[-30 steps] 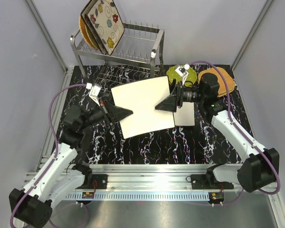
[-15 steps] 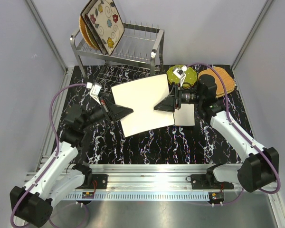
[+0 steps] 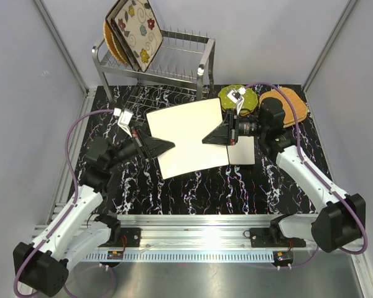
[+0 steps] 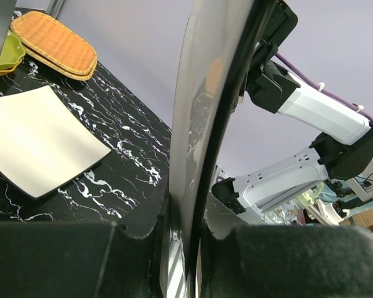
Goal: Unload the plates from the dish rack
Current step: Pass the plate from the left arm to the right, then place the plate on the table
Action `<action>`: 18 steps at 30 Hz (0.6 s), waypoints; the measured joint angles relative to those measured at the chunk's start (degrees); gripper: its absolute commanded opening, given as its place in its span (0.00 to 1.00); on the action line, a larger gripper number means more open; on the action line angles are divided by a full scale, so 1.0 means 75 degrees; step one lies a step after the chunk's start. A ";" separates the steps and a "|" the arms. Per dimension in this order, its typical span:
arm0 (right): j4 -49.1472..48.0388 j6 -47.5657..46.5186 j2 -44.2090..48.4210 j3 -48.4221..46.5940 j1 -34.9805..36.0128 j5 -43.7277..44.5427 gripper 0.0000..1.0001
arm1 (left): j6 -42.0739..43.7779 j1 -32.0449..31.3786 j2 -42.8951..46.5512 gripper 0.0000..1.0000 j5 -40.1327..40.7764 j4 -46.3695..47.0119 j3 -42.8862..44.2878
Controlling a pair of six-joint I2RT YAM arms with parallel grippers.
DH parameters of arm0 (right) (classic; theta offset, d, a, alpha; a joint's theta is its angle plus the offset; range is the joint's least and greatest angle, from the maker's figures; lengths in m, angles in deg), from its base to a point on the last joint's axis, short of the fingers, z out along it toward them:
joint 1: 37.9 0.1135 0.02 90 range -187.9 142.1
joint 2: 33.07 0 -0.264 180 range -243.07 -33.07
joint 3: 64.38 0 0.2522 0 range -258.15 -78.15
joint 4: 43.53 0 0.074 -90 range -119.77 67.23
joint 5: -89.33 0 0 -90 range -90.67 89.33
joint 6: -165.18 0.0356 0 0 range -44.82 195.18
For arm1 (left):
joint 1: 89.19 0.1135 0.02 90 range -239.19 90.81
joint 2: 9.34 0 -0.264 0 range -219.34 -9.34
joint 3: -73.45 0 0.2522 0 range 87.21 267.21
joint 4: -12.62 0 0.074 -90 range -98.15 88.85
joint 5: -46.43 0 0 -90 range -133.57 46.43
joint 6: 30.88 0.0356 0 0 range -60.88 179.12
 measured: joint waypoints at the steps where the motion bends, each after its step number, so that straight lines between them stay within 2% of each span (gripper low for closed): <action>1: 0.0009 0.0006 0.0020 0.0017 -0.0003 0.0000 0.00 | -0.0009 -0.0006 0.0017 0.18 0.0023 0.0012 -0.0017; 2: 0.0000 0.0012 0.0047 0.0050 -0.0009 0.0012 0.00 | -0.0015 -0.0017 0.0038 0.22 0.0050 0.0015 -0.0035; 3: 0.0003 0.0038 0.0073 0.0079 -0.0020 0.0023 0.00 | -0.0012 -0.0035 0.0061 0.32 0.0085 -0.0006 -0.0050; 5: 0.0055 0.0079 0.0122 0.0137 -0.0061 0.0035 0.00 | 0.0058 -0.0052 0.0117 0.43 0.0280 0.0006 -0.0058; 6: 0.0096 0.0102 0.0137 0.0204 -0.0111 0.0035 0.00 | 0.0076 -0.0047 0.0172 0.52 0.0417 0.0058 -0.0061; 8: 0.0198 0.0198 0.0140 0.0361 -0.0286 0.0026 0.00 | 0.0198 -0.0020 0.0332 0.65 0.0670 0.0020 -0.0058; 9: 0.0262 0.0256 0.0140 0.0428 -0.0382 0.0009 0.00 | 0.0297 -0.0012 0.0405 0.75 0.0775 -0.0082 -0.0044; 13: 0.0583 0.0356 0.0146 0.0618 -0.0912 -0.0003 0.00 | 0.0822 -0.0012 0.0667 0.90 0.1233 -0.0758 0.0090; 18: 0.1649 0.0032 0.0166 0.0662 -0.1684 0.0498 0.00 | 0.1798 -0.0006 0.1148 0.97 0.1900 -0.1795 0.0662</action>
